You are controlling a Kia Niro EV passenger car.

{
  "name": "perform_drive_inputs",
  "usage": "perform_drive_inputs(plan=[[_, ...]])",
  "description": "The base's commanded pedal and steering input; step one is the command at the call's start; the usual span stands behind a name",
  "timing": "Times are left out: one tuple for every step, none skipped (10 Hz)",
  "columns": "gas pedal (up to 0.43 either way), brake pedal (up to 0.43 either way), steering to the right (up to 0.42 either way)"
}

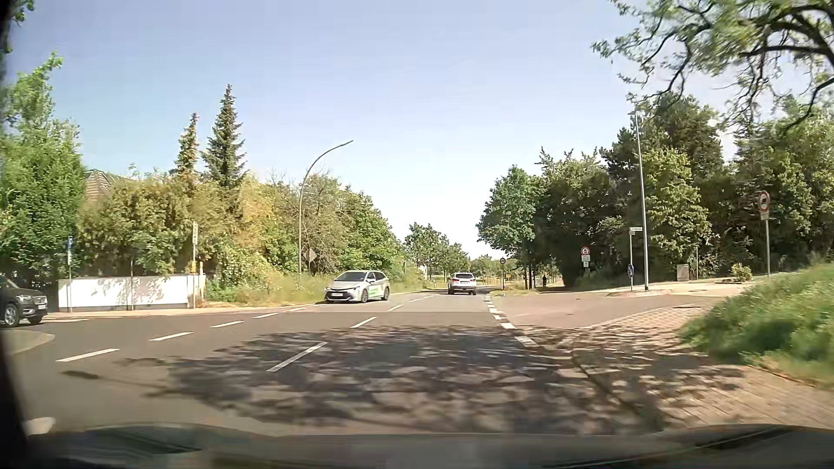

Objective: Follow the waypoints while adhering to traffic rules and regulations

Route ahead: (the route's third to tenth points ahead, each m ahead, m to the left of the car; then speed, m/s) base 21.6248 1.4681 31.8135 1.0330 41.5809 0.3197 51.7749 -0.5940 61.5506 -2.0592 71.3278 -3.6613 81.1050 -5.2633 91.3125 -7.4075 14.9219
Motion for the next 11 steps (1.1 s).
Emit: perform_drive_inputs(plan=[[0.0,0.024,0.008],[0.0,0.024,0.009],[0.0,0.024,0.009],[0.0,0.024,0.009],[0.0,0.024,0.008],[0.0,0.024,0.008],[0.0,0.024,0.008],[0.0,0.024,0.009],[0.0,0.024,0.009],[0.0,0.024,0.009],[0.0,0.024,0.009]])
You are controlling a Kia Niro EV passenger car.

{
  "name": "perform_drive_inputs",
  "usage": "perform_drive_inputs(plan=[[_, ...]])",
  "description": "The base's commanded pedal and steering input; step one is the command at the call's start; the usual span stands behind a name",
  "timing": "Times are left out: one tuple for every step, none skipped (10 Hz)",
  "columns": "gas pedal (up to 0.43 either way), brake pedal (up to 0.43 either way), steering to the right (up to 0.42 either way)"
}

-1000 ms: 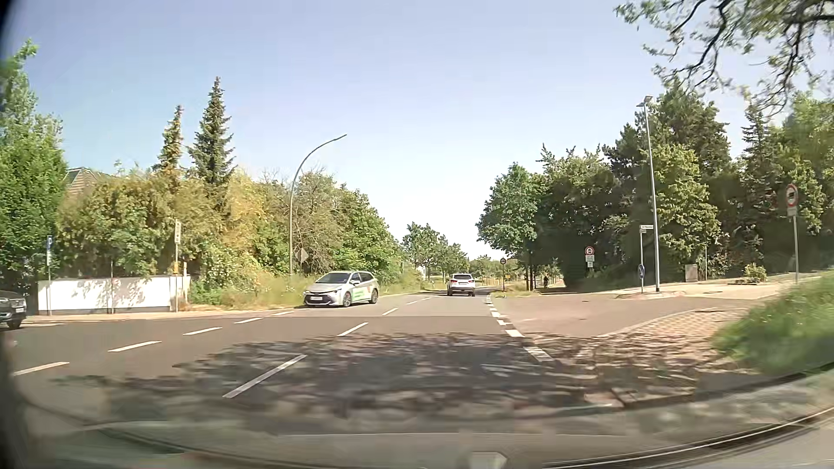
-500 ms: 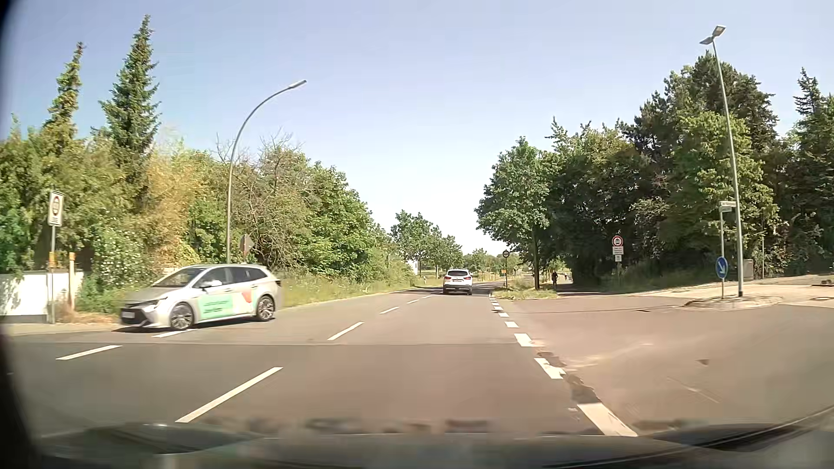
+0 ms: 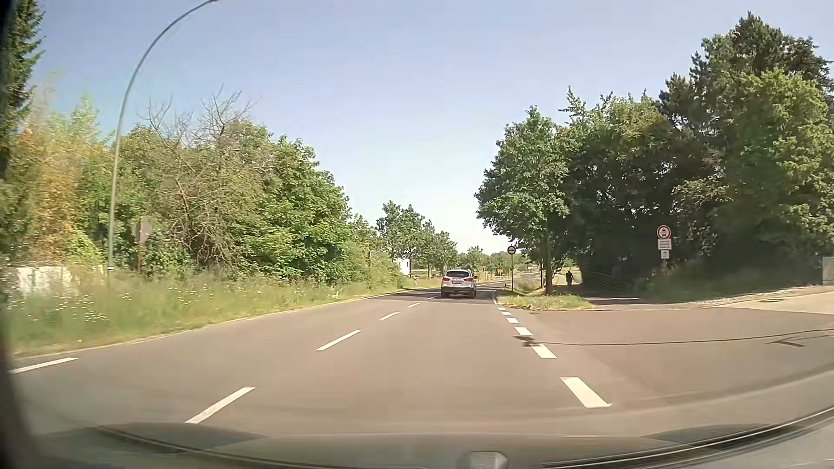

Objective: Follow the waypoints while adhering to traffic rules and regulations

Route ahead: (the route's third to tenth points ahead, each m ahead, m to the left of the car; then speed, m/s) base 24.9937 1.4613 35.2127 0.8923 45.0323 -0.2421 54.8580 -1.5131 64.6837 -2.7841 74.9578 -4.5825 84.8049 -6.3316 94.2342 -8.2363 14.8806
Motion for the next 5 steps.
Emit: perform_drive_inputs(plan=[[0.0,0.024,0.009],[0.0,0.024,0.009],[0.0,0.024,0.01],[0.0,0.024,0.011],[0.0,0.024,0.012]])
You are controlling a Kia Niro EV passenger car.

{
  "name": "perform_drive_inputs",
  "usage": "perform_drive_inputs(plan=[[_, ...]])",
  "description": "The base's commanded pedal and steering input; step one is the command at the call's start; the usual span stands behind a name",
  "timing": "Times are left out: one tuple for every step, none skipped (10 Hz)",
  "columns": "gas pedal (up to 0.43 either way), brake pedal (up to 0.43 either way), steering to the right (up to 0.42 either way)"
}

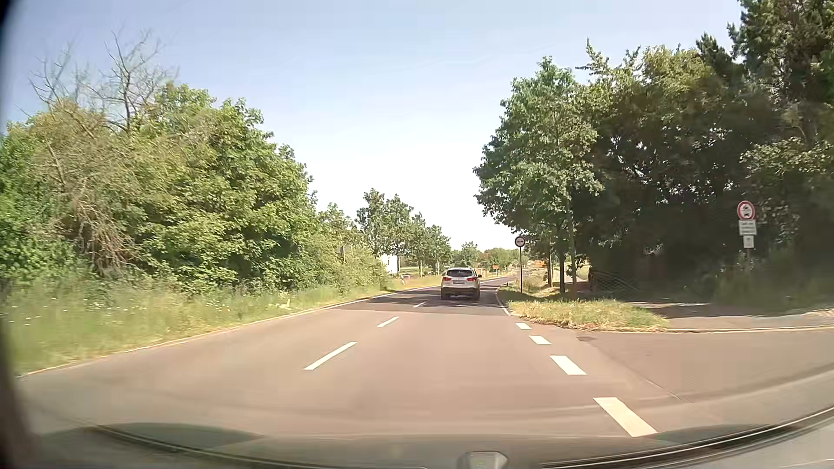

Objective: Follow the waypoints while adhering to traffic rules and regulations

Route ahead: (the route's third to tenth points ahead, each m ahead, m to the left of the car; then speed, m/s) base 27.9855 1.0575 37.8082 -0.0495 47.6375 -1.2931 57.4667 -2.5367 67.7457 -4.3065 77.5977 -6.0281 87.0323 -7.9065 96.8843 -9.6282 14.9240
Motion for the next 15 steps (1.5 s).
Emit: perform_drive_inputs(plan=[[0.0,0.024,0.012],[0.0,0.03,0.012],[0.0,0.073,0.012],[0.0,0.152,0.012],[0.0,0.189,0.012],[0.0,0.207,0.012],[0.0,0.213,0.012],[0.0,0.213,0.012],[0.0,0.213,0.014],[0.0,0.22,0.017],[0.0,0.22,0.017],[0.0,0.213,0.017],[0.0,0.22,0.017],[0.0,0.22,0.017],[0.0,0.22,0.017]])
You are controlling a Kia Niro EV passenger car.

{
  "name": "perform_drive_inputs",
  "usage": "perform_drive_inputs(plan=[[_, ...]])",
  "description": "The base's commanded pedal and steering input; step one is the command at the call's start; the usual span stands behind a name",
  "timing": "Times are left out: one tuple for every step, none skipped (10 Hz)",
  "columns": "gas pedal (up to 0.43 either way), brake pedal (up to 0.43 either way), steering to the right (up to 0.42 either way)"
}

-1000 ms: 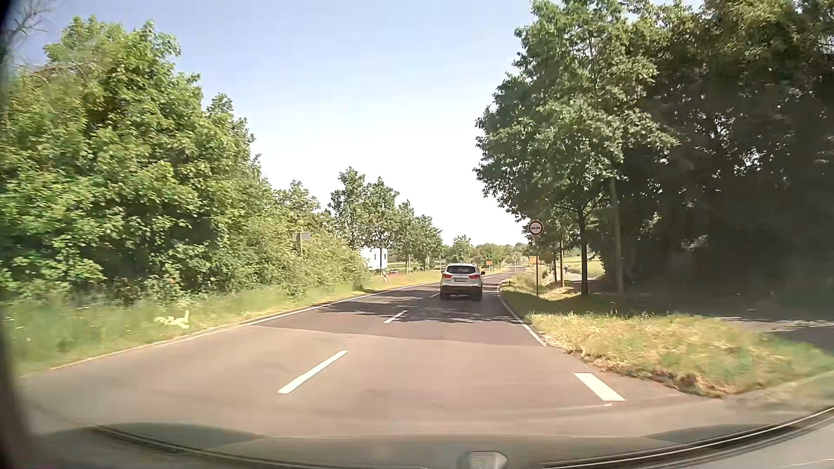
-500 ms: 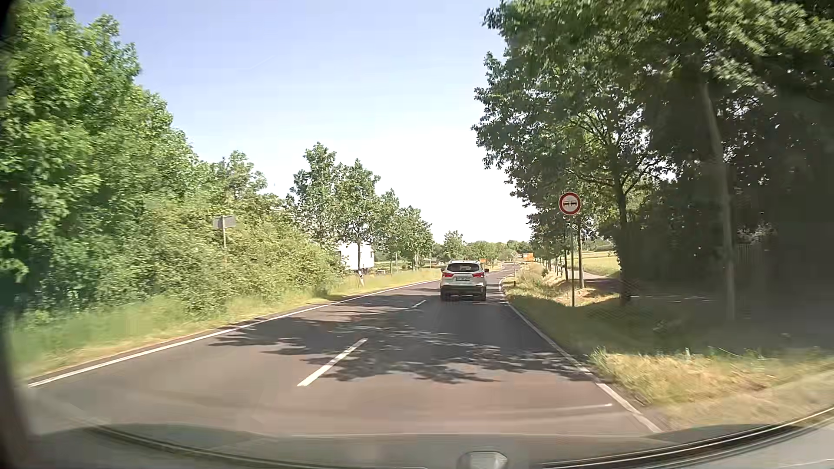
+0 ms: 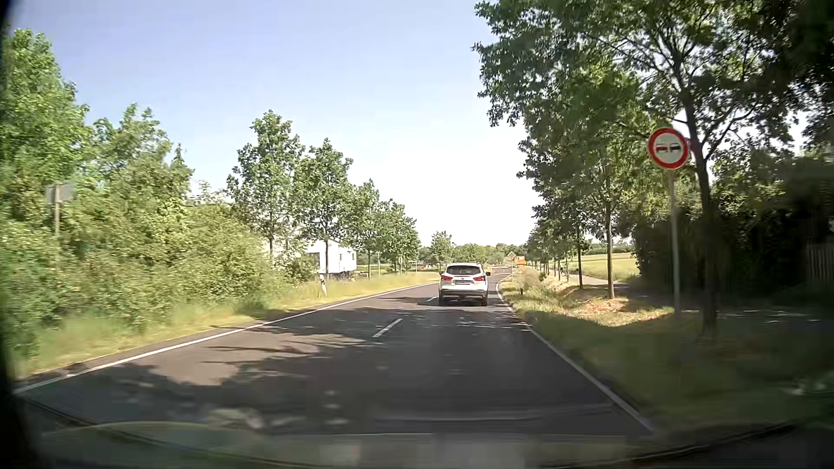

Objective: Follow the waypoints while adhering to traffic rules and regulations

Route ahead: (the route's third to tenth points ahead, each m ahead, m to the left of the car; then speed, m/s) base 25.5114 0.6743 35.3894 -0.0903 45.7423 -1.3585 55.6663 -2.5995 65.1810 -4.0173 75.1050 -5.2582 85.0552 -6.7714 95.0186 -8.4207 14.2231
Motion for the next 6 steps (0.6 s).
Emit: perform_drive_inputs(plan=[[0.0,0.22,0.017],[0.0,0.22,0.016],[0.0,0.22,0.016],[0.0,0.213,0.016],[0.0,0.22,0.016],[0.0,0.213,0.016]])
